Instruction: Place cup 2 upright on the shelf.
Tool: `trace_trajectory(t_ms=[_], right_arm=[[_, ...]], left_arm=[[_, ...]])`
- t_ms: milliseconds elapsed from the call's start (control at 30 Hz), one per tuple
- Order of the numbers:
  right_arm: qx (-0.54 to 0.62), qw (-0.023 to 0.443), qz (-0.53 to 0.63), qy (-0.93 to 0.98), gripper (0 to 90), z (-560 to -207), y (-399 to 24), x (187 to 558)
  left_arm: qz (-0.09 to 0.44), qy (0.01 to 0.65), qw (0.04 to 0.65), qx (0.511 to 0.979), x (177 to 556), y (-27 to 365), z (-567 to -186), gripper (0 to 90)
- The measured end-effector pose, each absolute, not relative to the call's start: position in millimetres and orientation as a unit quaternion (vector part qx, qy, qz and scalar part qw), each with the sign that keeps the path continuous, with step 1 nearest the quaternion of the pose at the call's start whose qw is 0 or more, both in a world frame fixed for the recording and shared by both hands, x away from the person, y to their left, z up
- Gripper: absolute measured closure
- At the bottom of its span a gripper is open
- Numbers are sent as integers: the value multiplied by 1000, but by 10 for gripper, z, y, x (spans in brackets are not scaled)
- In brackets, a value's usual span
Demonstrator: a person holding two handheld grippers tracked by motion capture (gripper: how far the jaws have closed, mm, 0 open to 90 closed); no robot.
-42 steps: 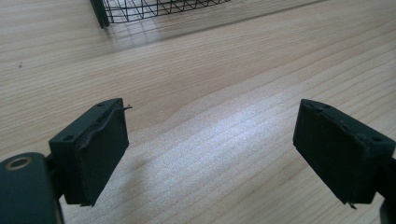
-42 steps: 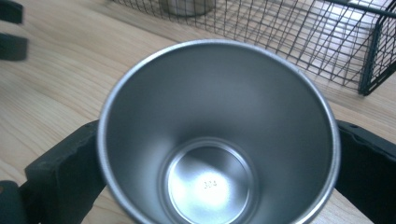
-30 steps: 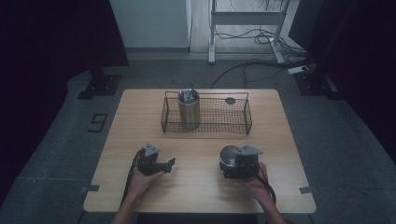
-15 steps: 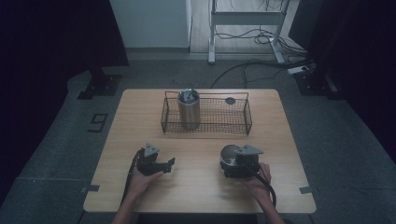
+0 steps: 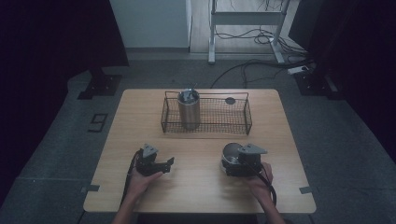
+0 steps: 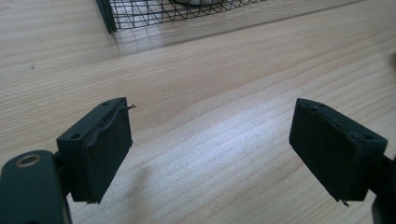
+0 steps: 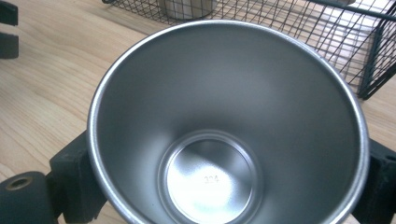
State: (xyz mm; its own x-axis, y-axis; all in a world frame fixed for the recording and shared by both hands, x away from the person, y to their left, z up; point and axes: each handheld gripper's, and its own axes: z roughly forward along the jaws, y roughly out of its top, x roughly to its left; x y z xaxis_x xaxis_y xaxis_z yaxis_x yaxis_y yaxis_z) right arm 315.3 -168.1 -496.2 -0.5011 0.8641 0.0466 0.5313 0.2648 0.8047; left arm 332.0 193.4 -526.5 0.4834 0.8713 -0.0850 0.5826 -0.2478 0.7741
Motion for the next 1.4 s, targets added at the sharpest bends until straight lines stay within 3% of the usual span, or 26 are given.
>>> trace_trajectory(t_ms=[1400], right_arm=[[493, 225, 409, 734, 77, -4290, -1753, 3470]], left_arm=[[164, 457, 424, 764, 3217, 1927, -5189, 142]])
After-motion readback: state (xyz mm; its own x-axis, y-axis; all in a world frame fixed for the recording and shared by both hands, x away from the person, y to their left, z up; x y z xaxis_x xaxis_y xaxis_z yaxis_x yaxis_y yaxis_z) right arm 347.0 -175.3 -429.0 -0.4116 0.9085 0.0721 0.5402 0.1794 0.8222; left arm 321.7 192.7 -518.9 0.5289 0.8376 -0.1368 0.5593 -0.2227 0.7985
